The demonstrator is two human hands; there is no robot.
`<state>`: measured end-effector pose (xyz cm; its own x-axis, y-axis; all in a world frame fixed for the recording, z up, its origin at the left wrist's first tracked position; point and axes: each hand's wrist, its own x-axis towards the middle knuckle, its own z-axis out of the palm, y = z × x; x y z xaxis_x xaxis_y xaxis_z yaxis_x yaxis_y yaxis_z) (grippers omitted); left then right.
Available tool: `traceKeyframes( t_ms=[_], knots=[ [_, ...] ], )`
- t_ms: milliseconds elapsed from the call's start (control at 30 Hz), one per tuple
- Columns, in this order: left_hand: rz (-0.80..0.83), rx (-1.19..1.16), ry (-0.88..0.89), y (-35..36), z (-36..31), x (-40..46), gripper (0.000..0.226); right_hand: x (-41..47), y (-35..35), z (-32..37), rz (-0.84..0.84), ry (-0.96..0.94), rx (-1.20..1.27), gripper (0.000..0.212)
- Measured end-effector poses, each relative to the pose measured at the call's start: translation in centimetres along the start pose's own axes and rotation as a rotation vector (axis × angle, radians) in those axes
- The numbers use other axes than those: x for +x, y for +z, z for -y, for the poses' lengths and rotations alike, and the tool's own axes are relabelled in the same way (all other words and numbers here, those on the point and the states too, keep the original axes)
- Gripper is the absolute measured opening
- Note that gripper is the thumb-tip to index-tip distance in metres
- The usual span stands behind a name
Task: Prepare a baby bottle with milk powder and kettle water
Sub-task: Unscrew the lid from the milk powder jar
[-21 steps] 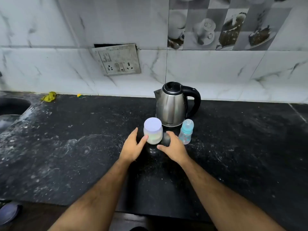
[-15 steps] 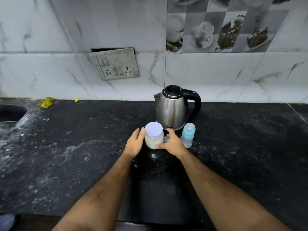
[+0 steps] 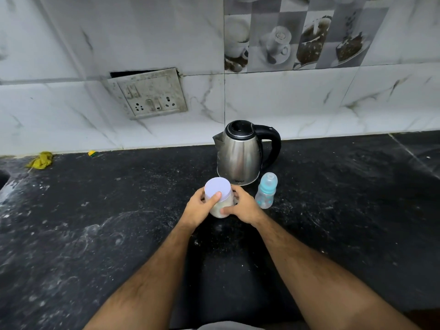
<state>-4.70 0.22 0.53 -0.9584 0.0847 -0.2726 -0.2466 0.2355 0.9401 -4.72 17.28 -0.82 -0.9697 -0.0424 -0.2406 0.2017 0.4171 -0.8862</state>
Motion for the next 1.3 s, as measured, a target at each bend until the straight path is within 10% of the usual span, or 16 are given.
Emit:
traceKeyframes(
  t_ms=[467, 900, 1300],
  knots=[
    [0.161, 0.128, 0.026, -0.7, -0.8, -2.2, 0.053, -5.5, 0.3, 0.0, -0.029, -0.087, 0.074, 0.094],
    [0.154, -0.3, 0.054, -0.4, -4.6, -3.2, 0.061, -8.2, 1.6, 2.4, 0.155, -0.042, 0.469, 0.085],
    [0.11, -0.256, 0.071, -0.3, -6.7, -3.7, 0.059, -8.6, 2.3, 4.1, -0.147, -0.083, 0.256, 0.066]
  ],
)
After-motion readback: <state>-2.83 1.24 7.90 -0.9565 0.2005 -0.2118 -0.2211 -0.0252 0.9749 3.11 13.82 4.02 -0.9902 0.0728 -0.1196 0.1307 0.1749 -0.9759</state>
